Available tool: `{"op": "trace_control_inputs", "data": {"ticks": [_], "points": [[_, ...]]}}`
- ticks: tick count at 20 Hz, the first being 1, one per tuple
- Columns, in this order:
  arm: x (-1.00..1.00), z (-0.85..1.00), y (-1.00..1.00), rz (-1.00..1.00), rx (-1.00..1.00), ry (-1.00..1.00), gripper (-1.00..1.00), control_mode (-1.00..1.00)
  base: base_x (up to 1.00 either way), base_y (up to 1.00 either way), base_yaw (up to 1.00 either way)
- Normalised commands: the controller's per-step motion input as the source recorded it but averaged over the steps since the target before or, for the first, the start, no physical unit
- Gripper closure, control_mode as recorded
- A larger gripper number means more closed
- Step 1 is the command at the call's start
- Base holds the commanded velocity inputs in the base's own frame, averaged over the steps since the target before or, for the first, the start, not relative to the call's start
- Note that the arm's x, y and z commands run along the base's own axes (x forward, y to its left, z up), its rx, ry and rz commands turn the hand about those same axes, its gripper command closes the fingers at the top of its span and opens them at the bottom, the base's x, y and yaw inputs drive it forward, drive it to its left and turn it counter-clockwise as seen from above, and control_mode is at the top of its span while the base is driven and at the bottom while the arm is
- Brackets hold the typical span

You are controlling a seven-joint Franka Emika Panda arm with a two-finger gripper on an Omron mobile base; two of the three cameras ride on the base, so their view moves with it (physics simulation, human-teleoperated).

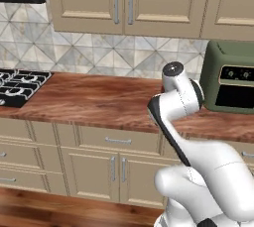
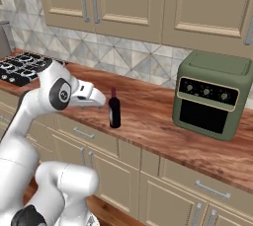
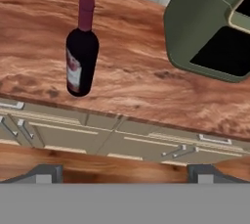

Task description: There is a wine glass and glass cup on the dining counter. Place the wine bottle next to the wine glass and the juice bottle next to the glass cup.

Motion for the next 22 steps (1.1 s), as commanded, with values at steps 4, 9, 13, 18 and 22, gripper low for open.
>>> {"op": "trace_control_inputs", "data": {"ticks": [4,9,13,18,22], "points": [[0.43,-0.08,-0.09,0.07,0.00,-0.02,-1.00,-1.00,0.00,0.00,0.00],[0.51,-0.06,-0.04,0.04,0.01,0.00,-1.00,-1.00,0.00,0.00,0.00],[0.39,-0.03,0.00,0.00,0.00,0.00,-1.00,-1.00,0.00,0.00,0.00],[0.42,-0.11,0.00,0.00,0.00,0.00,-1.00,-1.00,0.00,0.00,0.00],[0.51,-0.16,0.00,0.00,0.00,0.03,-1.00,-1.00,0.00,0.00,0.00]]}}
